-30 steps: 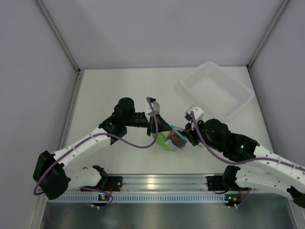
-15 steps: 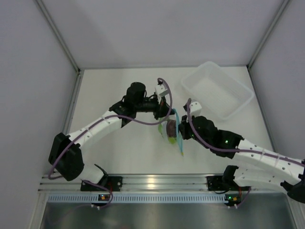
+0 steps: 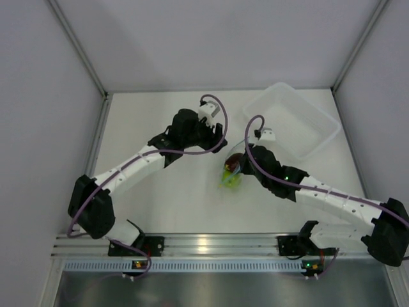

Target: Open the zip-top bag and remove the fake food

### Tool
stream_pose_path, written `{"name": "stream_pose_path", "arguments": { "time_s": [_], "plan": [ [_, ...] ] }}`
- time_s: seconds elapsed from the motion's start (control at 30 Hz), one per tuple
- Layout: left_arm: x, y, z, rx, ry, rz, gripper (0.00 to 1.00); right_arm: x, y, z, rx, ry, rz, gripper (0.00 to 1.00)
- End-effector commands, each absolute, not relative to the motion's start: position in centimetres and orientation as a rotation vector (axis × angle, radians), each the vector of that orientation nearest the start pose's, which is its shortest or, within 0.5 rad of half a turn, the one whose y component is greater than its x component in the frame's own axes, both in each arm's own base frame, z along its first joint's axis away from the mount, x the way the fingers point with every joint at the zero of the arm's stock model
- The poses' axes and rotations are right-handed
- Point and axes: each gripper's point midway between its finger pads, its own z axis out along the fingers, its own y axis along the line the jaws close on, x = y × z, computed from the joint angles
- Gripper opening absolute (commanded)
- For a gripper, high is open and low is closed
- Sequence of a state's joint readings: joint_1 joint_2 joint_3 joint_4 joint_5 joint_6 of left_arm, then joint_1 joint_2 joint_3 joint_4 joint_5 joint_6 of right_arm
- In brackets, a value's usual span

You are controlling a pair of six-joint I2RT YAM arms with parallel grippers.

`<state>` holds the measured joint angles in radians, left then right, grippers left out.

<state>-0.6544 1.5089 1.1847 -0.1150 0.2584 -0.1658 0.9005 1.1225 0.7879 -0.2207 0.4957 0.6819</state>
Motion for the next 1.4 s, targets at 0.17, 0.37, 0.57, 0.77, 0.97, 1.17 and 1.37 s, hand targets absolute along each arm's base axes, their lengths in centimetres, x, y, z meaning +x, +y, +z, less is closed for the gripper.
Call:
{"name": "stream_pose_path", "arguments": {
  "time_s": [0.17, 0.37, 0.57, 0.77, 0.97, 1.17, 1.37],
  "plan": [
    [30.4, -30.7, 25.9, 0.566, 1.84, -0.617, 0.69, 28.0, 24.2, 19.3, 0.13, 2.016, 0.568, 0.0],
    [30.1, -32.2, 22.7, 0.608, 1.909, -0.564, 0.68, 28.0, 23.8, 19.8, 0.107, 2.016, 0.549, 0.0],
    [30.8, -31.8, 20.0, 0.569, 1.981, -0.436, 0.63, 28.1, 23.1, 19.8, 0.099, 2.02, 0.543, 0.0],
    [30.6, -32.5, 18.7, 0.61, 2.011, -0.452, 0.51, 28.1, 22.7, 19.7, 0.077, 2.027, 0.527, 0.0],
    [32.3, -30.6, 18.9, 0.484, 2.033, -0.308, 0.0, 28.2, 20.6, 19.0, 0.054, 2.064, 0.452, 0.0],
    [33.8, -24.7, 22.0, 0.267, 2.009, 0.017, 0.0, 28.4, 18.3, 17.8, 0.024, 2.131, 0.389, 0.0],
    [33.3, -20.9, 24.7, 0.191, 1.964, 0.162, 0.0, 28.6, 16.5, 14.7, 0.024, 2.22, 0.298, 0.0]
  ]
}}
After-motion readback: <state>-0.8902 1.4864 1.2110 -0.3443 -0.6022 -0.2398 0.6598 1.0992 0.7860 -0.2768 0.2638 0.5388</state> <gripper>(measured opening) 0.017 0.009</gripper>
